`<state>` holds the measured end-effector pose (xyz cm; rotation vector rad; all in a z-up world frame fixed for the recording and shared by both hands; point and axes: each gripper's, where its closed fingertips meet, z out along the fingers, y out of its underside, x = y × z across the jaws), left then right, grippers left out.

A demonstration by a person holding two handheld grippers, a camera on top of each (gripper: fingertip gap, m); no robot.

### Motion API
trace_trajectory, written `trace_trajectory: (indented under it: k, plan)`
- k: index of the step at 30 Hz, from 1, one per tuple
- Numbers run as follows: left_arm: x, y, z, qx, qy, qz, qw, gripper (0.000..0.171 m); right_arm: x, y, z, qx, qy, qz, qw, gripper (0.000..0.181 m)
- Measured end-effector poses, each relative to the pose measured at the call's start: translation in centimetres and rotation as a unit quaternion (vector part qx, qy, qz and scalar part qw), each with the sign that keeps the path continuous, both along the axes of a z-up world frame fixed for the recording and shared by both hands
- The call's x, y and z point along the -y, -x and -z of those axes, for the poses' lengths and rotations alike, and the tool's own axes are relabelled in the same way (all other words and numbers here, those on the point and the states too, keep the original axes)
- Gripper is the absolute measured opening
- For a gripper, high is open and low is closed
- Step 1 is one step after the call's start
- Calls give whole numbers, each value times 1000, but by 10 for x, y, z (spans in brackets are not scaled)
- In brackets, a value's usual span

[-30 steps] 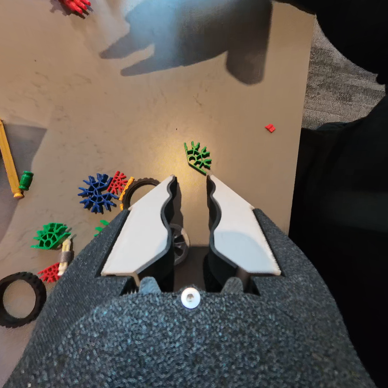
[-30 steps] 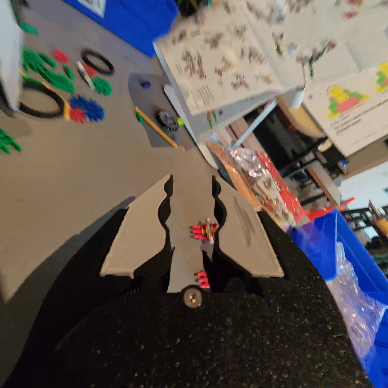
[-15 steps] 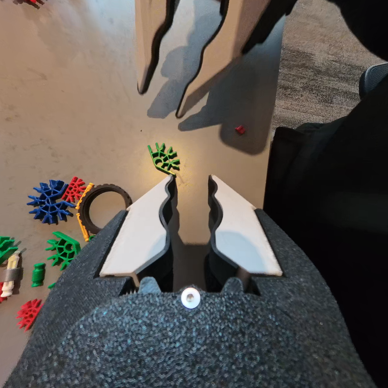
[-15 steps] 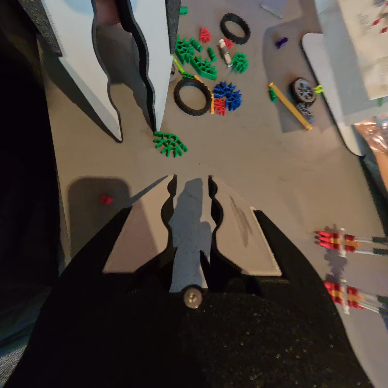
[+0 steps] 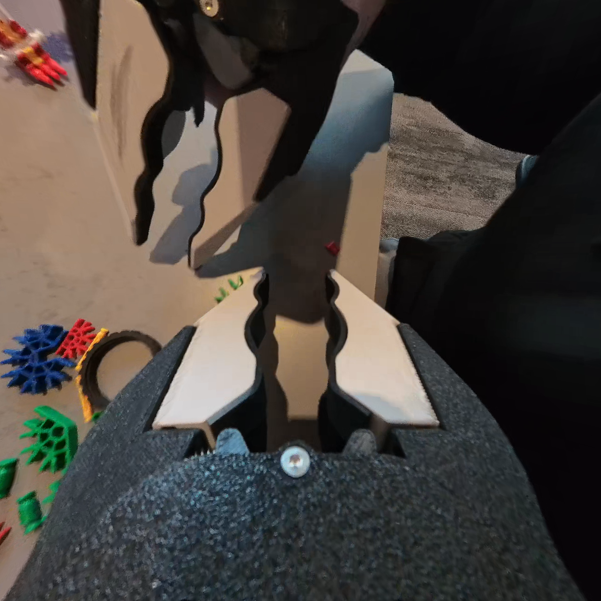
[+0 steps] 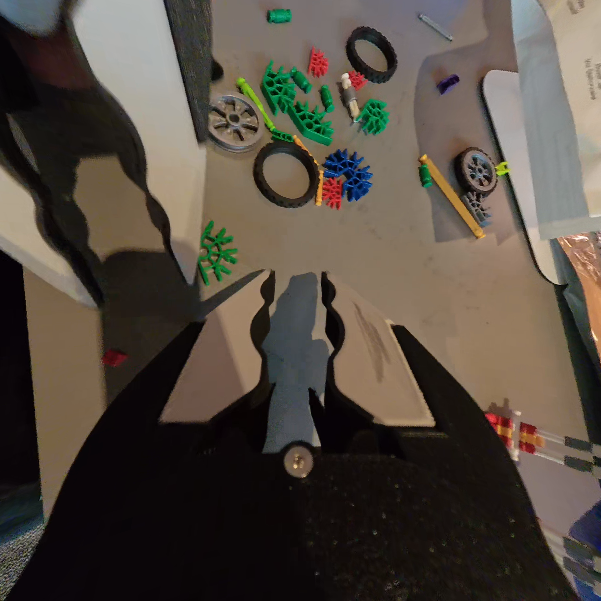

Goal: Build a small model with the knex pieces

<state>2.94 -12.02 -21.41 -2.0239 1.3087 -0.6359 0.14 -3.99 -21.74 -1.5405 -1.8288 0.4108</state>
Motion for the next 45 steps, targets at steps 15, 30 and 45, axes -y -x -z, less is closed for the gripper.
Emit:
trace_trajectory:
  k: [15,30,45]
  plan:
    - [-33,206,-17,-111,-31,-218,969,33,-3,-7,-7,-43,21,5,999,28]
    - [-25,224,-6,-133,-9,-226,965,36,-42,12,-22,-71,11,22,997,28]
    - [-6,223,11,-141,24,-234,962,33,-40,5,-13,-83,24,15,996,28]
